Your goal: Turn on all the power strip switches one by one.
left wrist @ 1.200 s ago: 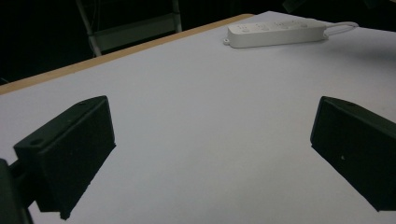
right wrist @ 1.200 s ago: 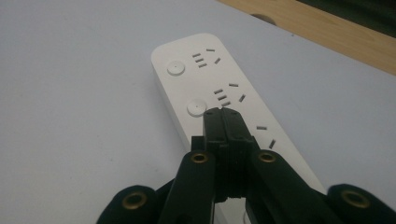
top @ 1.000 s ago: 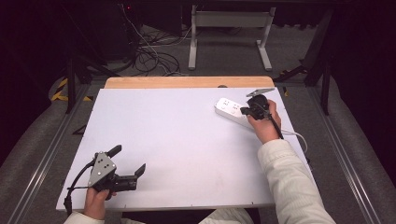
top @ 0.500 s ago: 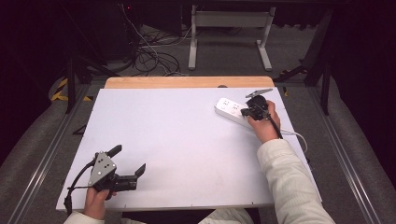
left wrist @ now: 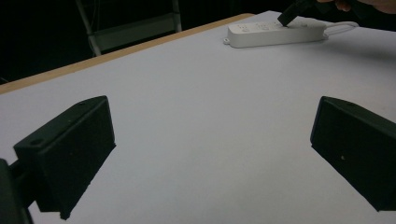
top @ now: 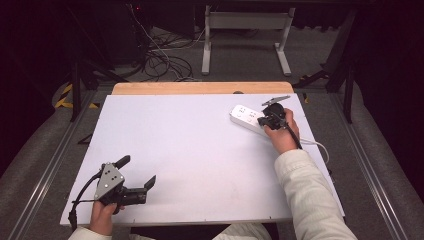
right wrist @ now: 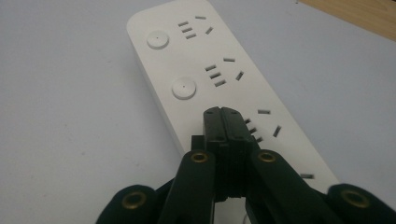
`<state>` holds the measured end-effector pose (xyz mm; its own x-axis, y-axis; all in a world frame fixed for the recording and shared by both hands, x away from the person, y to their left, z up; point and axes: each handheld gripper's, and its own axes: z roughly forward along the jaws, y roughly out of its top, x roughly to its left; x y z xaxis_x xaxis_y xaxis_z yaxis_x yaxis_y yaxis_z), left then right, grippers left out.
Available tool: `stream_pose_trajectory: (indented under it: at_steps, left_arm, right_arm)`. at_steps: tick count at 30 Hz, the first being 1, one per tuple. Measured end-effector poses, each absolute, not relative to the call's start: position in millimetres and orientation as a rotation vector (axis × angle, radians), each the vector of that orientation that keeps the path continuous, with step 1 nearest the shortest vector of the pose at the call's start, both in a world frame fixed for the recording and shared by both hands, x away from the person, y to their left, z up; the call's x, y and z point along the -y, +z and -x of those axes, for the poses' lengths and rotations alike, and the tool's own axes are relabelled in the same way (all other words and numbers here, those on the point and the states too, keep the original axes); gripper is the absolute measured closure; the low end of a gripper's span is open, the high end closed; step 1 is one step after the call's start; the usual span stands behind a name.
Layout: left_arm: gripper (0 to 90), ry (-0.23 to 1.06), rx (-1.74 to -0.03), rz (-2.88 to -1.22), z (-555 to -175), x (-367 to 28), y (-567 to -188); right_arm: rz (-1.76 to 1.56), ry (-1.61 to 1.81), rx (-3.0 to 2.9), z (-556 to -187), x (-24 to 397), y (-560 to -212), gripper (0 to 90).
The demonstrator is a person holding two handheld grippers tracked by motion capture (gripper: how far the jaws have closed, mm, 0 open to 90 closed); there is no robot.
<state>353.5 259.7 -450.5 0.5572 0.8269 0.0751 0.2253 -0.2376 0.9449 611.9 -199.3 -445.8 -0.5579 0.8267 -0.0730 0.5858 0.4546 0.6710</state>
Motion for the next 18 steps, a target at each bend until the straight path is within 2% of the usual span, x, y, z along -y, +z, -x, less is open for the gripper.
stream_pose_trajectory:
  at_steps: [18]
  left_arm:
    - [0.2,0.730,-0.869,-1.758,-353.2,-260.1,-450.3]
  right_arm:
    - [-1.263,0.860,-2.287,-611.6,199.0,-449.0,90.0]
